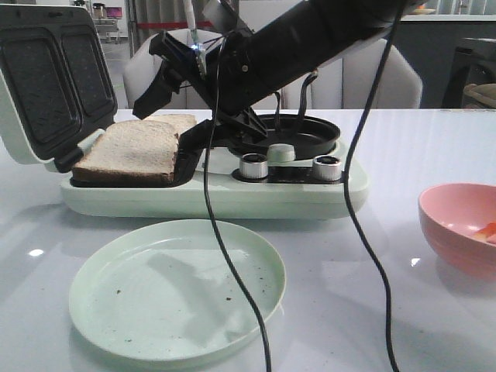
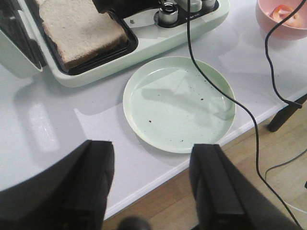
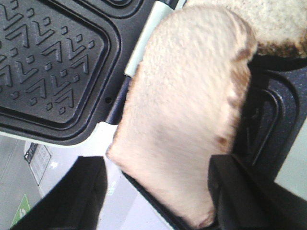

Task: Make breakfast with bread and shrimp
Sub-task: 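Carry the bread slice with the right gripper onto the press, then release the bread slice and withdraw the right gripper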

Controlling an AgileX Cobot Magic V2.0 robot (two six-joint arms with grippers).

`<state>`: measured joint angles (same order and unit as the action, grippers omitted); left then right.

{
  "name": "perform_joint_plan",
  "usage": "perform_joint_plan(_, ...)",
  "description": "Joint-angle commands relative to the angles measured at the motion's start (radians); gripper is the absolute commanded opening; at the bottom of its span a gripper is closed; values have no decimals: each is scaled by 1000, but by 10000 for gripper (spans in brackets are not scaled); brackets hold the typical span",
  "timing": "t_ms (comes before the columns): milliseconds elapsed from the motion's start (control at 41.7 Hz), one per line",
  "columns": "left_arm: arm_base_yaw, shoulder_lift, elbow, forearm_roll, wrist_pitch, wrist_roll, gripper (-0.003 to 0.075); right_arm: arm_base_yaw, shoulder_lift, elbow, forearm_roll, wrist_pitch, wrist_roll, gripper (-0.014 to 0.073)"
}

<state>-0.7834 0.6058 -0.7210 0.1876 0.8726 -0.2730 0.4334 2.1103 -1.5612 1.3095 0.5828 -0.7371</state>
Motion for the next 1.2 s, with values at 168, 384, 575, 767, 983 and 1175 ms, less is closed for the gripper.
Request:
perform_joint_plan(168, -8, 2, -28, 11, -71, 5, 413, -20, -207, -38, -216, 81, 25, 590)
perform_joint_plan(384, -8, 2, -28, 11, -73, 5, 413, -20, -406, -36, -752, 182, 382, 590)
perform_joint_plan(575, -8, 2, -28, 11, -73, 5, 413, -11, -614, 83, -1116, 244, 597, 590)
perform_joint_plan(767, -8, 2, -28, 11, -79, 5, 413, -11, -840, 314, -1227, 240, 675, 590)
perform_joint_plan(983, -8, 2, -28, 13, -79, 5, 413, -11, -1060, 555, -1229, 216, 675, 590)
perform_joint_plan(1175, -8, 2, -28, 31, -79, 5, 413, -11, -1241, 714, -1228, 170, 675, 590)
